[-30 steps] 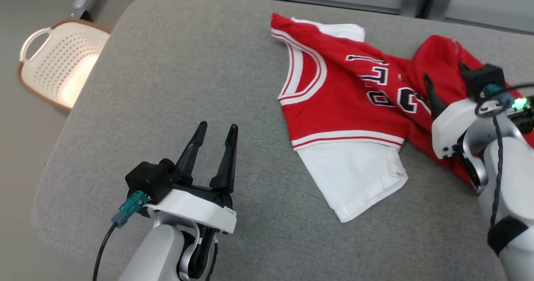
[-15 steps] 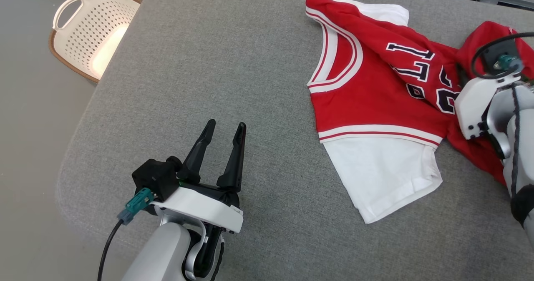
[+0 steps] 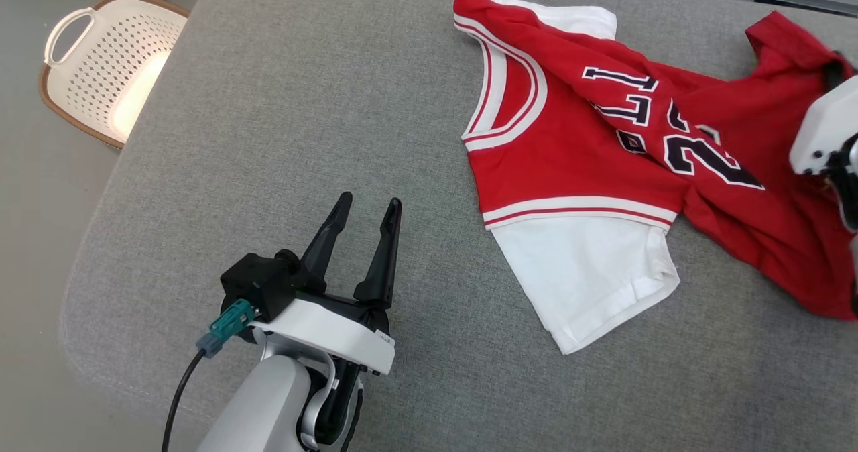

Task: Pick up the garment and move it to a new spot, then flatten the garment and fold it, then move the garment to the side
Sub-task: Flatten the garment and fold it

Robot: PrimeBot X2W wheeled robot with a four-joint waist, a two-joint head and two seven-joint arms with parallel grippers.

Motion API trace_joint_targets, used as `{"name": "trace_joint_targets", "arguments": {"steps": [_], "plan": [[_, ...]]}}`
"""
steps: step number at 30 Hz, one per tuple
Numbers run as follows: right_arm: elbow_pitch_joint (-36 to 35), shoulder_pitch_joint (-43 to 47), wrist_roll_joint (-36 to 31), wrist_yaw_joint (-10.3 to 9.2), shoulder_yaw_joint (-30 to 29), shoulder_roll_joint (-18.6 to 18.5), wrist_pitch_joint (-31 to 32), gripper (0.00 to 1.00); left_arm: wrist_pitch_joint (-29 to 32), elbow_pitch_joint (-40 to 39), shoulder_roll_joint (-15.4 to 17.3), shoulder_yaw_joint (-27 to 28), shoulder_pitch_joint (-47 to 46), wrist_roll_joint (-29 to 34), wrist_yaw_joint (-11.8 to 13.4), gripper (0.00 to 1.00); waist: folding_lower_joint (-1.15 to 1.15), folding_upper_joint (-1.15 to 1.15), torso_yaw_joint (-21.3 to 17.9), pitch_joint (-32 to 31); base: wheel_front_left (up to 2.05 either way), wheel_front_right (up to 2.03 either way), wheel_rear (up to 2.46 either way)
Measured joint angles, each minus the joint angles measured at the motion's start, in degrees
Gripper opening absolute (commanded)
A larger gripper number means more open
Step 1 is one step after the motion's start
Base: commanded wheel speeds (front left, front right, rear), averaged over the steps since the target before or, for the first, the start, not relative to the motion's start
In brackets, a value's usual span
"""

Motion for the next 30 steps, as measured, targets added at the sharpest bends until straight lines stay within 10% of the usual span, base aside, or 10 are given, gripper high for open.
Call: {"name": "trace_joint_targets", "arguments": {"steps": [18,19,21,30], "plan": [[3.28,-17.58,-11.57,0.0,-5.69,-9.98,-6.61,0.0,0.0,0.67,-0.02,-3.68,-2.53,-1.13,-0.75,1.0,0.0,0.0,3.21,3.2,0.0,0.0,0.0],[3.87,-18.34,-12.25,0.0,-5.97,-9.99,-6.65,0.08,-0.01,0.66,0.0,-3.77,-2.59,-1.19,-0.73,1.0,0.0,0.0,3.47,3.26,0.0,0.0,0.0],[4.32,-19.19,-14.74,0.0,-6.53,-10.31,-7.78,1.0,0.0,0.57,0.0,-4.03,-2.6,-1.53,-0.65,1.0,0.0,0.0,3.93,3.45,0.0,0.0,0.0],[8.29,-19.29,-20.68,0.0,-12.46,-9.46,-9.1,1.0,-0.01,0.51,0.0,-4.48,-2.6,-2.16,0.02,1.0,0.0,0.0,4.46,3.13,0.0,0.0,0.0]]}}
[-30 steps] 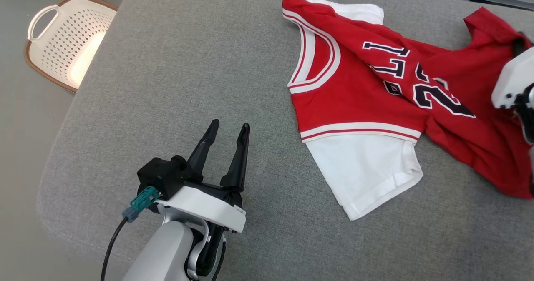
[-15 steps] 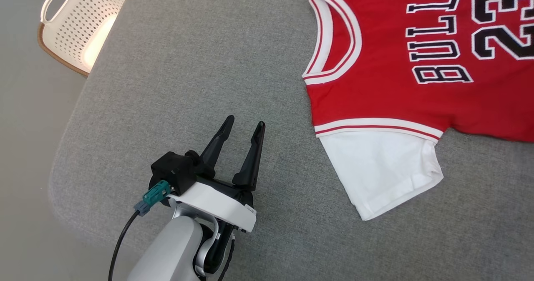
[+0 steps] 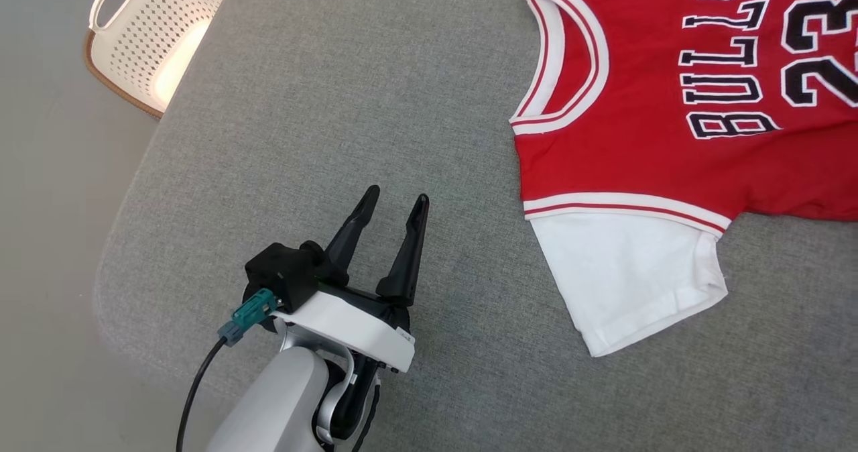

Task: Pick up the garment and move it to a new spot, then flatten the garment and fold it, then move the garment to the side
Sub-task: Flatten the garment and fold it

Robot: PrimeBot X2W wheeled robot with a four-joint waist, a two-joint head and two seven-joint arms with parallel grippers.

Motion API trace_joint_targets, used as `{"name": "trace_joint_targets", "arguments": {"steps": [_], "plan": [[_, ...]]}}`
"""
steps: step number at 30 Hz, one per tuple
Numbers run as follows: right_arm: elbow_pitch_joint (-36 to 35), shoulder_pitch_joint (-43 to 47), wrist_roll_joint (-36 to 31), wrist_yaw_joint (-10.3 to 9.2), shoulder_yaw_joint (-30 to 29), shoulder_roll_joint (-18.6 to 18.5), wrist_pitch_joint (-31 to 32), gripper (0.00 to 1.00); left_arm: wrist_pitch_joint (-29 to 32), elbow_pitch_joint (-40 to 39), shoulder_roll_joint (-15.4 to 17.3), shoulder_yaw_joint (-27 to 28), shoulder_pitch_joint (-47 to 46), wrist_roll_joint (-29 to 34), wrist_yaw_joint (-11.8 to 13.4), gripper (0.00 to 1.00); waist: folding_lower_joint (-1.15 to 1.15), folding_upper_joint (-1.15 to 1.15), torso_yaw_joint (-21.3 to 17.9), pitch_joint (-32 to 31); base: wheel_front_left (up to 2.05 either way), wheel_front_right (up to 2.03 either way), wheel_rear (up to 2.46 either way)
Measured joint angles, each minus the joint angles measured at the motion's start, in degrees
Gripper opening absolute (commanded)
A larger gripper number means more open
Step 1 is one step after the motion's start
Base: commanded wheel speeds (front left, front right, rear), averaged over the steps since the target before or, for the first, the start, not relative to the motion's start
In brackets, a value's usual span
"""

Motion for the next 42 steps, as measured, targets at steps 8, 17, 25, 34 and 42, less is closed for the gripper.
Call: {"name": "trace_joint_targets", "arguments": {"steps": [8,17,25,34,42], "plan": [[3.37,5.83,0.3,0.0,-5.04,3.61,-5.31,1.0,0.0,0.58,-0.01,2.34,0.3,1.8,0.0,1.0,0.0,0.0,-2.65,-3.26,0.0,0.0,0.0],[6.21,13.15,8.83,0.0,-3.99,9.73,-14.24,1.0,0.0,1.34,0.0,4.53,2.59,3.44,-0.2,1.0,0.0,0.0,-8.17,-8.24,0.0,0.0,0.0],[5.76,19.26,16.08,0.0,0.34,10.65,-15.1,1.0,0.0,2.15,-0.03,5.6,3.44,5.14,-0.55,1.0,0.0,0.0,-13.73,-11.34,0.0,0.0,0.0],[6.34,19.47,25.63,0.0,10.5,8.37,-4.45,1.0,0.01,2.43,-0.01,5.34,3.72,5.25,-0.87,1.0,0.0,0.0,-15.51,-12.65,0.0,0.0,0.0],[-7.73,24.23,46.32,0.0,25.8,8.04,6.38,1.0,0.0,2.7,0.01,5.32,4.46,5.09,-0.93,1.0,0.0,0.0,-13.79,-13.61,0.0,0.0,0.0]]}}
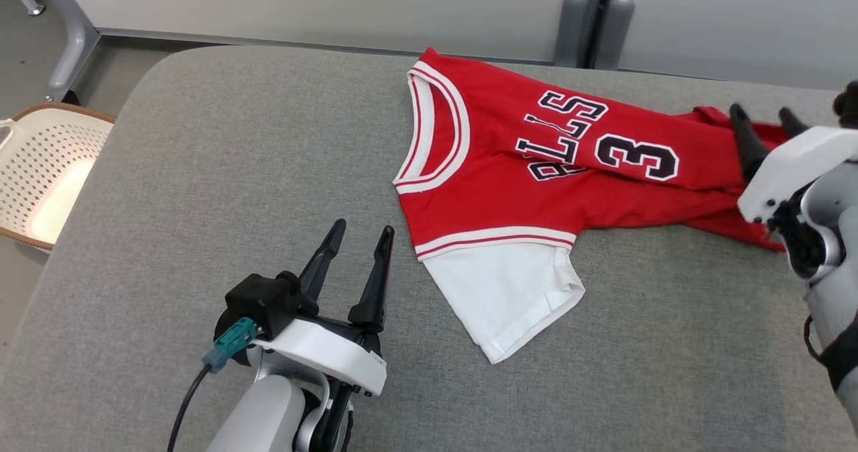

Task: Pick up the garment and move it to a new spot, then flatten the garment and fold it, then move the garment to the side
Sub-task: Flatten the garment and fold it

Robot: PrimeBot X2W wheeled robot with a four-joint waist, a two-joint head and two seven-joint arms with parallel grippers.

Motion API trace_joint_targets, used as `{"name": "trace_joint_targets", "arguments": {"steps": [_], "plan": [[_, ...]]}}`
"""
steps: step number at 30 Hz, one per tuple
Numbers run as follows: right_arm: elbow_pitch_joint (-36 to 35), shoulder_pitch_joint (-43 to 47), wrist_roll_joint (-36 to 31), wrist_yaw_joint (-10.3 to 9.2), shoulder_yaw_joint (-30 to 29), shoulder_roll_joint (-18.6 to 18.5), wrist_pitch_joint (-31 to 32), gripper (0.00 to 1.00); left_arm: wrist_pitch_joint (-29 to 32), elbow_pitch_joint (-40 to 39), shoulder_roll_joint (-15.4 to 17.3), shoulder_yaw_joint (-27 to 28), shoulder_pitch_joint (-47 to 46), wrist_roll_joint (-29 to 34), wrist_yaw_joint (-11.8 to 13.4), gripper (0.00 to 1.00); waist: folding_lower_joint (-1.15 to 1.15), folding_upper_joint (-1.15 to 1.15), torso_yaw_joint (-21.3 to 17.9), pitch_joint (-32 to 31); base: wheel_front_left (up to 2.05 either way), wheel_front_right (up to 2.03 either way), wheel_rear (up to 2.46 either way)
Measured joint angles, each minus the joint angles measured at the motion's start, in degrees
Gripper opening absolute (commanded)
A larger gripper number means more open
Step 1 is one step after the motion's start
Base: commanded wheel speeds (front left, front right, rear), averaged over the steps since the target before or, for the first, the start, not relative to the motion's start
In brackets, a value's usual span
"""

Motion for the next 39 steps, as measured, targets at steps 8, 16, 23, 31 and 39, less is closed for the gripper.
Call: {"name": "trace_joint_targets", "arguments": {"steps": [8,16,23,31,39], "plan": [[-15.41,8.46,11.36,-0.01,8.82,-7.84,1.23,1.0,0.0,0.05,-0.01,0.31,0.52,0.01,0.0,1.0,0.0,0.0,0.82,-0.86,0.0,0.0,0.0],[-23.28,18.03,10.82,-0.01,6.23,-6.23,-10.54,1.0,0.0,-0.18,-0.01,0.36,1.58,0.03,0.4,1.0,0.0,0.0,0.05,-2.01,0.0,0.0,0.0],[-27.82,29.63,6.94,-0.01,1.25,-0.22,-18.35,1.0,0.0,-0.22,-0.03,0.19,2.4,-0.51,0.37,1.0,0.0,0.0,-1.67,-2.19,0.0,0.0,0.0],[-29.97,32.34,1.71,-0.01,-2.14,3.75,-19.68,1.0,0.0,1.87,-0.04,-1.08,2.93,-0.76,-0.18,1.0,0.0,0.0,-4.29,-1.83,0.0,0.0,0.0],[-31.48,31.66,-0.62,-0.01,-2.99,5.36,-19.68,1.0,2.3,14.96,-0.03,-4.93,-1.63,-3.63,4.36,1.0,0.0,0.0,-7.3,-1.11,0.0,0.0,0.0]]}}
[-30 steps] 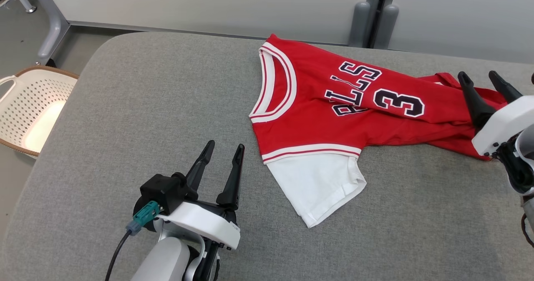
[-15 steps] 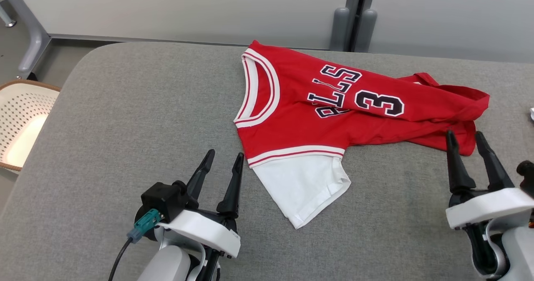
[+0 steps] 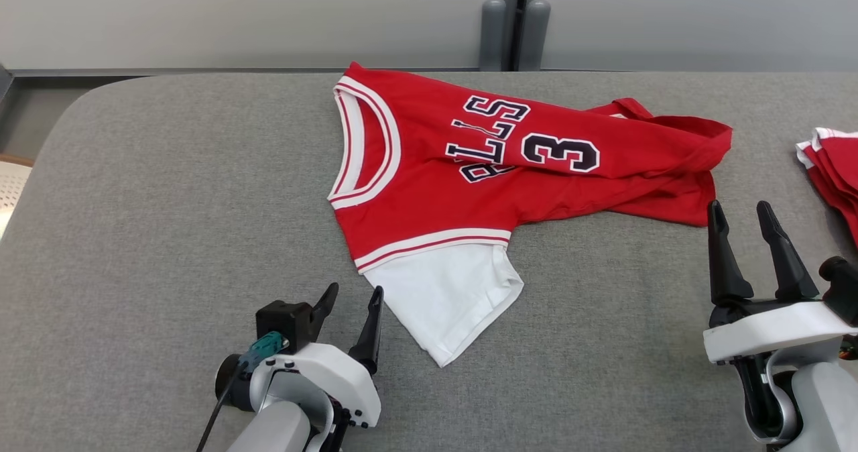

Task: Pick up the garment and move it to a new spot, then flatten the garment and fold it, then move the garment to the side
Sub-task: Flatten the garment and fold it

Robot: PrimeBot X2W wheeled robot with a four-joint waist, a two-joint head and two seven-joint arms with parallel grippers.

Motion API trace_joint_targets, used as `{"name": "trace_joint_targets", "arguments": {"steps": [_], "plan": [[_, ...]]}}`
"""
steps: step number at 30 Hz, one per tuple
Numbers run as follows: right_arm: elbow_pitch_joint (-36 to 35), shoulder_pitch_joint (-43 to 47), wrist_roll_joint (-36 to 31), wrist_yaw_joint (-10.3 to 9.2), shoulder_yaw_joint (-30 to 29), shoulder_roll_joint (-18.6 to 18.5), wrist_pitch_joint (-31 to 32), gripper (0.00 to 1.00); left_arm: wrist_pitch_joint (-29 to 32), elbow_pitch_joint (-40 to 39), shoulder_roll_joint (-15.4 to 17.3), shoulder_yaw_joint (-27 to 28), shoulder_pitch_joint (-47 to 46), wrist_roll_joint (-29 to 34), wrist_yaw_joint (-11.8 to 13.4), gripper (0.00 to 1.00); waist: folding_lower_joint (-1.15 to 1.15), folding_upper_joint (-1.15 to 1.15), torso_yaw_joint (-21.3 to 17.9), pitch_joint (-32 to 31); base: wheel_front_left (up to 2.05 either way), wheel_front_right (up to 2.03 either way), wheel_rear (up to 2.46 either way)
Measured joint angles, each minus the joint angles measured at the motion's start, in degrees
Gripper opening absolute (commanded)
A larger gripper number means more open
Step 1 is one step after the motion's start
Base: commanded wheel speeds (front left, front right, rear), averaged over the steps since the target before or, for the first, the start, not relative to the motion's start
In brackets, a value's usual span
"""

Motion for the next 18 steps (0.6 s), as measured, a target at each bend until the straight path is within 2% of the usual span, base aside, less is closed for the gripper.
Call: {"name": "trace_joint_targets", "arguments": {"steps": [7,14,15,16,18], "plan": [[0.02,0.03,-0.98,0.0,-1.2,0.86,-0.22,1.0,3.6,8.38,-0.07,-3.24,-4.14,0.46,1.34,1.0,0.0,0.0,-2.47,1.1,0.0,0.0,0.0],[0.13,0.0,-1.57,0.0,-1.89,1.36,-0.49,1.0,4.19,11.46,0.12,-5.48,-6.61,-5.08,-0.15,1.0,0.0,0.0,-4.35,1.96,0.0,0.0,0.0],[0.14,-0.01,-1.59,0.0,-1.94,1.42,-0.56,1.0,4.44,11.83,0.22,-6.12,-6.99,-5.58,-0.63,0.12,0.0,0.0,-4.44,2.01,0.0,0.0,0.0],[0.2,-0.01,-1.62,0.0,-2.03,1.44,-0.63,1.0,4.45,12.05,0.26,-6.57,-7.27,-6.08,-1.09,0.0,0.0,0.0,-4.47,2.05,0.0,0.0,0.0],[0.34,-0.02,-1.69,0.0,-2.34,1.47,-0.68,1.0,3.88,12.28,0.26,-7.28,-7.6,-7.36,-1.78,0.0,0.0,0.0,-4.35,2.05,0.0,0.0,0.0]]}}
